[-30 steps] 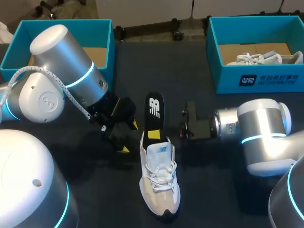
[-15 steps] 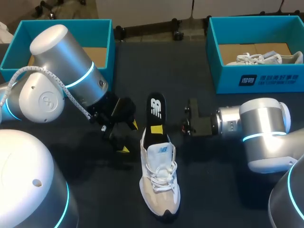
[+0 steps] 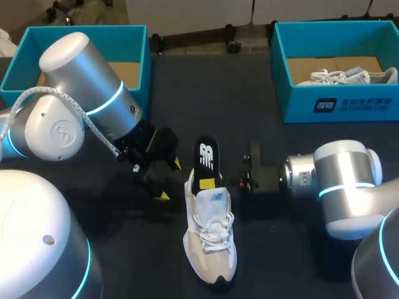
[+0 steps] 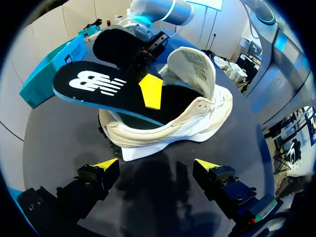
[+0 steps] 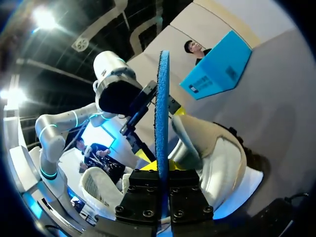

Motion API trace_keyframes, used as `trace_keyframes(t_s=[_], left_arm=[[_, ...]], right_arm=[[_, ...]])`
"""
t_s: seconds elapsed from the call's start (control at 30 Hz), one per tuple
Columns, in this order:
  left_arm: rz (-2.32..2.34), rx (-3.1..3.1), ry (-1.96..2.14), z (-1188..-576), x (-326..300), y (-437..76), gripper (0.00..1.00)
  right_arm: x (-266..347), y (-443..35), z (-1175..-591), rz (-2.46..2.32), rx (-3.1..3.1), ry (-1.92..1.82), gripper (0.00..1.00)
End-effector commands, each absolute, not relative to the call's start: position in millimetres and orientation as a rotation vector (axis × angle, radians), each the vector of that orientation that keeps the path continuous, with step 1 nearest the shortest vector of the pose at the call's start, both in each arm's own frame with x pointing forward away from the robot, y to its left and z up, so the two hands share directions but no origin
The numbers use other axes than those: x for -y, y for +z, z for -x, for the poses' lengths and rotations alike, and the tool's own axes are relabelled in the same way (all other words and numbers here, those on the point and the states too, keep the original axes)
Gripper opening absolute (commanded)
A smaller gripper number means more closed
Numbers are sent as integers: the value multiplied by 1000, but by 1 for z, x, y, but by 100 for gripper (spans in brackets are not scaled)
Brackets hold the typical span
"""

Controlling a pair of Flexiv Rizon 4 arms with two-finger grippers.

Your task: Take the shoe out of the shoebox, open the shoe tongue, remove and reinsert the insole, then place the shoe into the shoebox

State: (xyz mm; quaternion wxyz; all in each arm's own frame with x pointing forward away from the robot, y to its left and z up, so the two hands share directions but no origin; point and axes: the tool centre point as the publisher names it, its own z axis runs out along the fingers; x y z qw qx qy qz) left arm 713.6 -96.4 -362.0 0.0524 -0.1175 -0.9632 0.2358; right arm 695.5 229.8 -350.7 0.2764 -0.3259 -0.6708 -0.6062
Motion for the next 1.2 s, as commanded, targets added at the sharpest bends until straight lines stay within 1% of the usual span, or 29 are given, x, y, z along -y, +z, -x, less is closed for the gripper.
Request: trace_keyframes(t_s=[0.03,0.13,0.17,0.2,0.27,0.37,0.43,0.6,0.67,0.7,0.73,0.77,0.8,1.2], left_arm=[[358,2931,717,-713,96,-362,100],[358,2931,717,-713,96,-362,100],[358,2931,717,-713,96,-362,100],[358,2931,717,-713,96,-362,100],[358,2931,717,-713,96,-362,100],[358,2931,717,-713,96,-362,100],[358,2931,717,-713,96,-362,100],[358,2931,717,-713,96,-362,100],[358,2931,717,-713,96,-362,100],[358,2931,717,-713,96,-362,100],[358,2931,717,-713,96,-362,100],[358,2931,717,-713,96,-362,100],[358,2931,717,-713,96,-362,100],[358,2931,717,-713,96,-362,100]], right_arm=[[-232,-355,-685,895,1799,-1631,0],[-233,-352,-683,889,1804,-1637,1],[-233,-351,-683,885,1807,-1638,5],[-235,-347,-685,875,1821,-1639,28],[-237,-342,-687,856,1841,-1637,44],[-240,-334,-691,834,1864,-1636,42],[-241,-327,-695,821,1885,-1632,38],[-242,-320,-703,811,1906,-1626,37],[-241,-318,-707,810,1912,-1626,32],[-241,-318,-707,810,1912,-1626,32],[-240,-318,-710,807,1910,-1630,20],[-240,-318,-711,807,1906,-1633,2],[-240,-319,-712,807,1904,-1635,0],[-239,-344,-706,878,1822,-1606,0]])
